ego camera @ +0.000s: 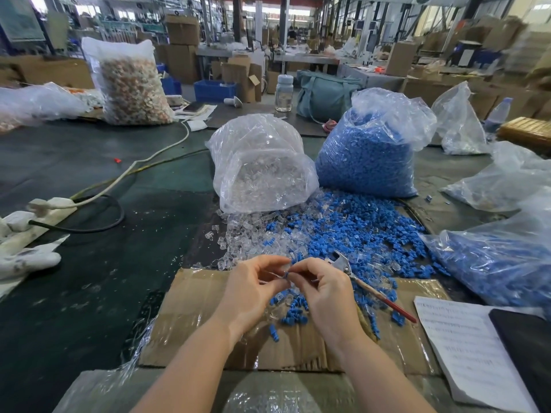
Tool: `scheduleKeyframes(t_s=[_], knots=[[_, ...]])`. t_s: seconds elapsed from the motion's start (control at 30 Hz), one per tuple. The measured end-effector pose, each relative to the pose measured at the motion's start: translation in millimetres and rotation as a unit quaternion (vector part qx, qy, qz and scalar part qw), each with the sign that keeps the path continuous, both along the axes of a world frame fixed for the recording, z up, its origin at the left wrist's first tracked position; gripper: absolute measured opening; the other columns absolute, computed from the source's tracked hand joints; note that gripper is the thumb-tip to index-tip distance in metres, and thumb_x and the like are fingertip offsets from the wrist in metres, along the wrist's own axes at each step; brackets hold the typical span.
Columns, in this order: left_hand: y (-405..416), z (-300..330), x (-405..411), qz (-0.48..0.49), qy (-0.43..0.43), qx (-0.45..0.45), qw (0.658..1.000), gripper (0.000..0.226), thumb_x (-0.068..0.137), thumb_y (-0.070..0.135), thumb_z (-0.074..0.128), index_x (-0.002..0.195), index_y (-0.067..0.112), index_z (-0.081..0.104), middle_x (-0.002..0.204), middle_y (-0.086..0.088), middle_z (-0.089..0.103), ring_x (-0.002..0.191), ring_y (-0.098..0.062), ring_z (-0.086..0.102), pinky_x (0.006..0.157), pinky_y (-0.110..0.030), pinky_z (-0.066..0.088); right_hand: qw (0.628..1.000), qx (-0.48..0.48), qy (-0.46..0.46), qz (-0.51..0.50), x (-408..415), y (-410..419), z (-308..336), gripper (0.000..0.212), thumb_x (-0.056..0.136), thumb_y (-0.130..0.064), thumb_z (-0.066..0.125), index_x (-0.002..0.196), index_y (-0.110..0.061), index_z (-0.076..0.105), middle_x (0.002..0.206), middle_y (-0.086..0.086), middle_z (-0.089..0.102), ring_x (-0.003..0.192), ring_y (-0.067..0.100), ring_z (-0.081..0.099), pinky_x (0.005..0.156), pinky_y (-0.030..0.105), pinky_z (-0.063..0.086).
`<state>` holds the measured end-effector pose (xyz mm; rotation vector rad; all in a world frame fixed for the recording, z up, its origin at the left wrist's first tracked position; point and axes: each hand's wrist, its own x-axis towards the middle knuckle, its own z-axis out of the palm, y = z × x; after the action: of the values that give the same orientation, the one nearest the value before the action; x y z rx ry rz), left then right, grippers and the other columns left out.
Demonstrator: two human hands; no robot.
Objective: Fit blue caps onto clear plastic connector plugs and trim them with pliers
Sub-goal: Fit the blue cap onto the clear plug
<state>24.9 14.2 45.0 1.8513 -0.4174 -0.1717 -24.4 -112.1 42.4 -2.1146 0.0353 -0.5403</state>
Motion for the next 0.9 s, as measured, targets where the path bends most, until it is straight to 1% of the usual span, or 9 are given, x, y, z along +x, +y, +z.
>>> scheduleKeyframes(t_s=[0.17, 0.27, 0.37, 0.47, 0.6, 0.67, 0.7, 0.77, 0.9], knots=[[-4, -5, -3, 0.017, -0.085, 0.059, 0.994, 0.036, 0.080, 0.003, 0.067, 0.112, 0.019, 0.065, 0.097, 0.010, 0.067, 0.090, 0.000, 0.063, 0.086, -0.018, 0.050, 0.999, -0.034, 0.004, -0.009, 0, 0, -1, 0.011, 0.087, -0.011, 0.063, 0.080, -0.019, 0.062, 0.075, -0.016, 0.057, 0.078, -0.003, 0.053, 0.068, 0.008, 0.041], [-3, -8, -4, 0.017, -0.114, 0.065, 0.991, 0.036, 0.080, 0.004, 0.068, 0.112, 0.018, 0.065, 0.098, 0.009, 0.067, 0.093, -0.001, 0.062, 0.088, -0.019, 0.050, 0.999, -0.047, 0.004, -0.009, 0, 2, -2, 0.015, 0.088, -0.011, 0.062, 0.078, -0.021, 0.058, 0.073, -0.017, 0.055, 0.075, -0.003, 0.052, 0.067, 0.009, 0.041], [-2, -13, -4, 0.014, -0.137, 0.068, 0.988, 0.034, 0.079, 0.005, 0.069, 0.111, 0.017, 0.066, 0.093, 0.015, 0.064, 0.089, 0.005, 0.060, 0.085, -0.011, 0.047, 0.998, -0.065, 0.009, -0.016, 1, 4, -5, 0.013, 0.089, -0.014, 0.062, 0.079, -0.021, 0.059, 0.073, -0.016, 0.055, 0.071, -0.002, 0.051, 0.066, 0.009, 0.040], [3, -21, -2, 0.020, -0.135, 0.088, 0.987, 0.034, 0.080, 0.005, 0.067, 0.111, 0.018, 0.064, 0.089, 0.020, 0.060, 0.083, 0.013, 0.056, 0.078, -0.001, 0.042, 0.996, -0.082, 0.033, -0.013, 3, 4, -10, 0.005, 0.090, -0.017, 0.061, 0.087, -0.020, 0.065, 0.079, -0.014, 0.058, 0.076, 0.000, 0.053, 0.071, 0.011, 0.042], [29, -34, 13, 0.127, -0.065, 0.130, 0.981, 0.032, 0.081, 0.007, 0.065, 0.113, 0.012, 0.061, 0.089, 0.012, 0.061, 0.078, 0.004, 0.055, 0.067, 0.000, 0.042, 0.991, -0.105, 0.069, -0.046, 2, -6, -18, 0.011, 0.091, -0.020, 0.059, 0.099, -0.019, 0.066, 0.089, -0.014, 0.059, 0.084, 0.001, 0.054, 0.079, 0.012, 0.044], [48, -39, 22, 0.191, -0.055, 0.182, 0.963, 0.029, 0.081, 0.010, 0.069, 0.109, 0.013, 0.064, 0.089, 0.008, 0.063, 0.077, -0.003, 0.056, 0.065, -0.006, 0.043, 0.987, -0.109, 0.094, -0.075, 1, -14, -21, 0.011, 0.092, -0.019, 0.058, 0.099, -0.018, 0.066, 0.089, -0.013, 0.059, 0.085, 0.003, 0.054, 0.081, 0.018, 0.046], [57, -41, 26, 0.218, -0.052, 0.203, 0.953, 0.028, 0.080, 0.010, 0.071, 0.107, 0.013, 0.065, 0.088, 0.006, 0.064, 0.078, -0.008, 0.057, 0.069, -0.010, 0.043, 0.985, -0.112, 0.101, -0.089, 1, -18, -22, 0.010, 0.092, -0.018, 0.058, 0.098, -0.018, 0.066, 0.088, -0.012, 0.059, 0.084, 0.004, 0.054, 0.080, 0.020, 0.047], [71, -46, 32, 0.256, -0.036, 0.227, 0.939, 0.029, 0.078, 0.010, 0.073, 0.106, 0.011, 0.067, 0.086, 0.002, 0.064, 0.079, -0.015, 0.059, 0.074, -0.024, 0.044, 0.980, -0.124, 0.110, -0.111, 2, -24, -23, 0.009, 0.091, -0.016, 0.059, 0.097, -0.018, 0.066, 0.088, -0.011, 0.059, 0.082, 0.005, 0.053, 0.077, 0.019, 0.045], [83, -50, 37, 0.273, -0.017, 0.266, 0.924, 0.032, 0.079, 0.014, 0.072, 0.111, 0.011, 0.068, 0.092, -0.005, 0.062, 0.082, -0.020, 0.055, 0.074, -0.028, 0.043, 0.969, -0.168, 0.140, -0.119, 4, -29, -26, 0.010, 0.092, -0.019, 0.058, 0.098, -0.019, 0.066, 0.096, -0.006, 0.064, 0.083, 0.007, 0.052, 0.078, 0.018, 0.044]])
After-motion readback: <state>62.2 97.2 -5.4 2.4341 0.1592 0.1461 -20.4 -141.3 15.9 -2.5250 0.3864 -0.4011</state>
